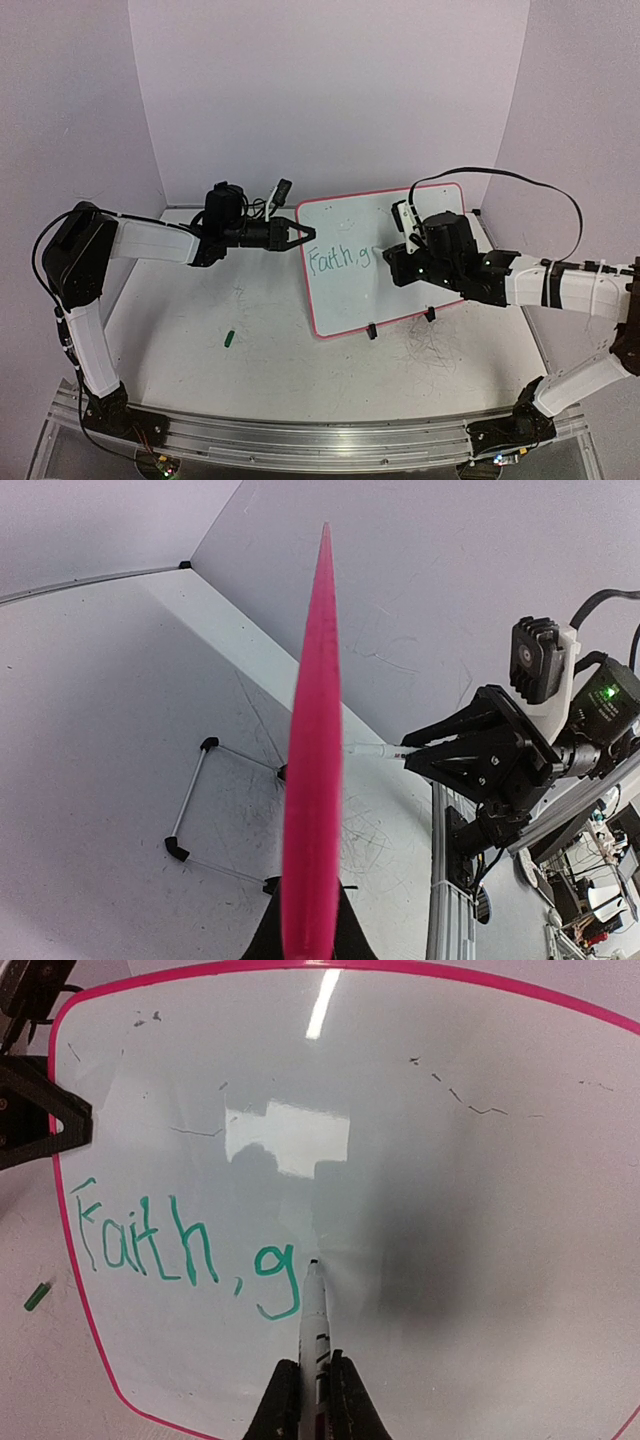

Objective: Write a sentence on the whiteboard

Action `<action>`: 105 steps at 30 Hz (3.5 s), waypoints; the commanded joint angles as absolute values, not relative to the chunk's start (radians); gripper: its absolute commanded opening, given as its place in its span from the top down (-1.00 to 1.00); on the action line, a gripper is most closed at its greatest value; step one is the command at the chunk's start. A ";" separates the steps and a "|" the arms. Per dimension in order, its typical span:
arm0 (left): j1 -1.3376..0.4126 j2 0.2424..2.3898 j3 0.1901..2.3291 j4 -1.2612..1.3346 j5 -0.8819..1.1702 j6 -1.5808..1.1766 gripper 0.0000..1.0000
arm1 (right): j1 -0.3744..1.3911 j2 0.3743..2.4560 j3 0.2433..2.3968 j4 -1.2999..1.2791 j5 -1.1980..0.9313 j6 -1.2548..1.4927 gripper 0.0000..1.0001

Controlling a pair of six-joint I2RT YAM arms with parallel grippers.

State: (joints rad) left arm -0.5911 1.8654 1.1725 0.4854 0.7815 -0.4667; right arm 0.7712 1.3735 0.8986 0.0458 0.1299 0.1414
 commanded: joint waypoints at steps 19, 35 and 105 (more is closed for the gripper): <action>-0.588 1.846 1.193 0.370 0.695 -0.426 1.00 | 0.775 1.408 0.933 0.060 0.146 0.151 1.00; -0.588 1.845 1.188 0.367 0.695 -0.425 1.00 | 0.775 1.401 0.901 0.032 0.165 0.166 1.00; -0.588 1.845 1.201 0.350 0.694 -0.420 1.00 | 0.764 1.438 0.967 0.077 0.260 0.176 1.00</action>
